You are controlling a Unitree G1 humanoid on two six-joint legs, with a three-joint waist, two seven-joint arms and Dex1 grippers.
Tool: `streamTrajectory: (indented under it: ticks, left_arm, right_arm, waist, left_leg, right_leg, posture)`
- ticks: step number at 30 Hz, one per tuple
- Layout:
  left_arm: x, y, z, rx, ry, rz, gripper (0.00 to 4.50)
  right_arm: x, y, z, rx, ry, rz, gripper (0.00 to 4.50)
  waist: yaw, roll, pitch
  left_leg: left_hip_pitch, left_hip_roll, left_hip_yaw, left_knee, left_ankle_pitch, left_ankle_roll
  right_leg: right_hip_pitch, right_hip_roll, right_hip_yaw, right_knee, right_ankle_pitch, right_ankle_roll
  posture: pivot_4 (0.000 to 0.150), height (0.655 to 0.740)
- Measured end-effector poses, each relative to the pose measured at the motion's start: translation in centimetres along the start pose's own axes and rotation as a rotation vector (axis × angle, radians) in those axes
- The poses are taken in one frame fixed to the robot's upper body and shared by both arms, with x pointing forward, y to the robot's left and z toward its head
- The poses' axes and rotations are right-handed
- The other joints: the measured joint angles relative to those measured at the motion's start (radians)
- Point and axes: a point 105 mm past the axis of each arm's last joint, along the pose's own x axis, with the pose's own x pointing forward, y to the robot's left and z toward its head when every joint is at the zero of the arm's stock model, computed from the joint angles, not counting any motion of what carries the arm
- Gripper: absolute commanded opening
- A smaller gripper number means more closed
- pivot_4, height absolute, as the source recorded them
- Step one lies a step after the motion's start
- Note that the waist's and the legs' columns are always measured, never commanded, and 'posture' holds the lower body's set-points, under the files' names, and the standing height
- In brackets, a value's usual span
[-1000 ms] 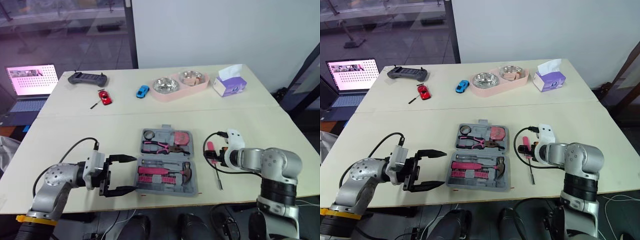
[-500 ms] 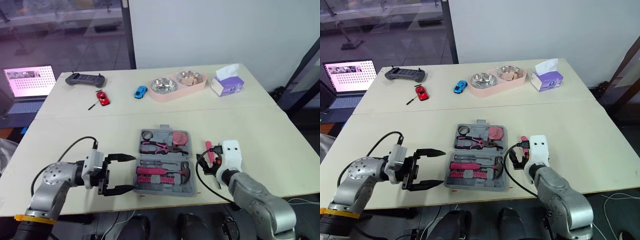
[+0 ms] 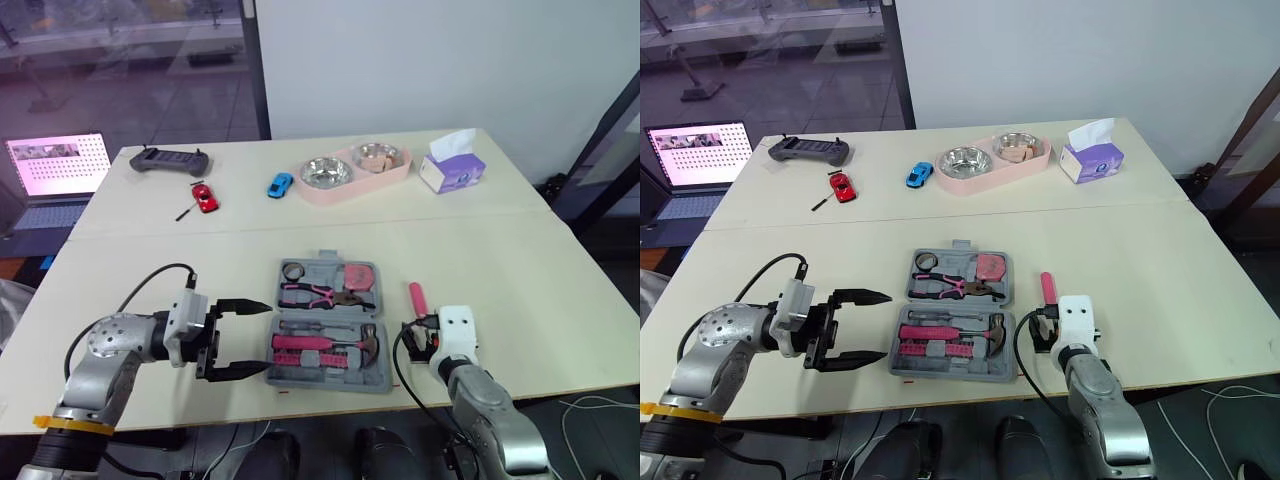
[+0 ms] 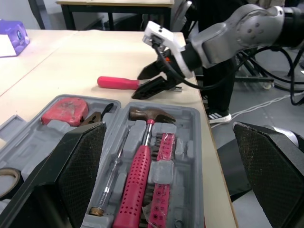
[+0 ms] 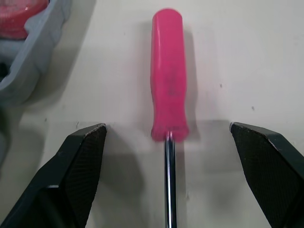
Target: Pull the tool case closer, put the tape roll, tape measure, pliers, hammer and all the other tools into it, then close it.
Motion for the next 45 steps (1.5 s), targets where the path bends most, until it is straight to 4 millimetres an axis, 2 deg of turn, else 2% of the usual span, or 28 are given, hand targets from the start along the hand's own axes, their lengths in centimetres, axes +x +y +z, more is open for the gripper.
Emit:
streamTrajectory:
  ticks: [1,4,10,11,19,22,26,28,31,37,39,40,43,45]
  left_arm:
    - [0.0,0.0,0.0,0.0,0.0,0.0,4.5]
    - [0.0,0.0,0.0,-0.001,0.001,0.001,4.5]
    - [-0.1,-0.2,-0.3,-0.012,0.003,0.004,4.5]
    - [-0.1,-0.2,-0.3,-0.014,0.004,0.005,4.5]
    - [-0.2,-0.2,-0.3,-0.015,0.007,0.006,4.5]
    - [-0.2,-0.2,-0.4,-0.02,0.011,0.006,4.5]
    - [-0.2,-0.2,-0.4,-0.024,0.013,0.01,4.5]
    - [-0.3,-0.1,-0.4,-0.026,0.014,0.015,4.5]
    - [-0.3,0.0,-0.4,-0.027,0.015,0.022,4.5]
    - [-0.9,0.1,-0.4,-0.039,0.032,0.046,4.5]
    - [-1.4,0.2,-0.4,-0.041,0.039,0.062,4.5]
    - [-1.6,0.2,-0.4,-0.04,0.044,0.068,4.5]
    - [-2.2,0.3,-0.3,-0.037,0.059,0.084,4.5]
    - [-2.8,0.2,-0.4,-0.046,0.072,0.1,4.5]
  right_arm:
    - [0.1,-0.1,0.0,0.008,0.0,-0.003,4.39]
    - [0.3,-0.2,-0.1,0.016,0.004,-0.001,3.54]
    - [0.4,0.0,-0.1,0.029,0.001,0.002,0.51]
    - [0.4,0.1,0.0,0.024,0.002,0.001,0.38]
    - [0.0,0.2,0.2,-0.05,-0.001,0.008,0.39]
    - [-0.4,0.2,0.9,-0.072,-0.013,0.015,0.39]
    - [-0.6,0.1,2.6,-0.062,-0.055,0.022,0.39]
    - [-0.6,0.3,4.5,-0.07,-0.112,0.036,0.39]
    - [-0.9,0.9,6.1,-0.081,-0.16,0.077,0.39]
    - [-2.1,2.4,8.4,-0.223,-0.194,0.22,0.39]
    - [-2.7,3.3,8.4,-0.289,-0.181,0.297,0.39]
    - [-3.0,3.8,8.4,-0.321,-0.174,0.332,0.39]
    - [-4.0,5.0,8.7,-0.464,-0.157,0.449,0.39]
    - [-4.8,6.0,9.5,-0.548,-0.159,0.527,0.39]
  waist:
    - [0.0,0.0,0.0]
    - [0.001,-0.002,-0.001]
    - [0.001,-0.002,-0.002]
    - [0.001,-0.002,-0.002]
    - [0.003,-0.002,-0.002]
    - [0.003,-0.001,-0.001]
    - [0.003,-0.001,-0.001]
    - [0.003,-0.001,-0.001]
    - [0.003,-0.001,-0.001]
    - [0.004,-0.001,-0.001]
    - [-0.01,-0.001,0.0]
    - [-0.018,-0.002,0.0]
    - [-0.026,-0.001,0.0]
    - [-0.016,0.0,0.001]
  left_leg:
    - [0.0,0.0,0.0,0.0,0.0,0.0]
    - [0.001,0.0,0.0,0.0,0.0,0.0]
    - [0.002,0.0,-0.001,0.0,0.0,0.0]
    - [0.002,0.0,-0.001,0.0,0.0,0.0]
    - [0.001,0.0,-0.001,0.0,0.0,0.0]
    - [0.001,0.0,-0.001,0.0,0.0,0.0]
    - [0.001,0.0,-0.001,0.0,0.0,0.0]
    - [0.001,0.0,-0.001,0.0,0.0,0.0]
    - [0.001,0.0,-0.001,0.0,0.0,0.0]
    - [0.0,-0.001,-0.003,-0.001,0.0,0.0]
    - [0.0,-0.019,-0.029,-0.001,0.001,0.0]
    - [0.002,-0.033,-0.047,-0.001,0.002,0.003]
    - [0.004,-0.074,-0.099,0.0,0.006,0.009]
    - [0.004,-0.07,-0.092,-0.003,0.007,0.008]
  right_leg:
    - [0.0,0.0,0.0,0.0,0.0,0.0]
    - [0.002,0.0,0.0,-0.001,0.0,0.0]
    - [0.003,0.0,0.0,-0.001,0.0,0.0]
    - [0.003,0.0,0.0,-0.001,0.0,0.0]
    - [0.003,0.0,0.0,-0.001,-0.001,0.0]
    - [0.002,0.0,0.0,-0.001,-0.001,0.0]
    - [0.002,0.0,0.0,-0.001,-0.001,0.001]
    - [0.002,0.0,0.0,-0.001,-0.001,0.001]
    - [0.002,0.0,0.0,-0.001,-0.001,0.001]
    - [0.002,-0.001,-0.002,-0.001,-0.001,0.001]
    - [0.009,-0.011,-0.019,0.006,-0.009,0.007]
    - [0.011,-0.02,-0.026,0.013,-0.019,0.015]
    - [0.011,-0.034,-0.031,0.031,-0.039,0.021]
    - [0.009,-0.032,-0.024,0.032,-0.039,0.018]
  posture:
    - [0.15,0.737]
    - [0.15,0.737]
    - [0.15,0.737]
    - [0.15,0.737]
    - [0.15,0.737]
    - [0.15,0.737]
    - [0.15,0.737]
    - [0.15,0.737]
    - [0.15,0.737]
    - [0.15,0.737]
    - [0.15,0.737]
    - [0.15,0.737]
    - [0.15,0.737]
    - [0.15,0.737]
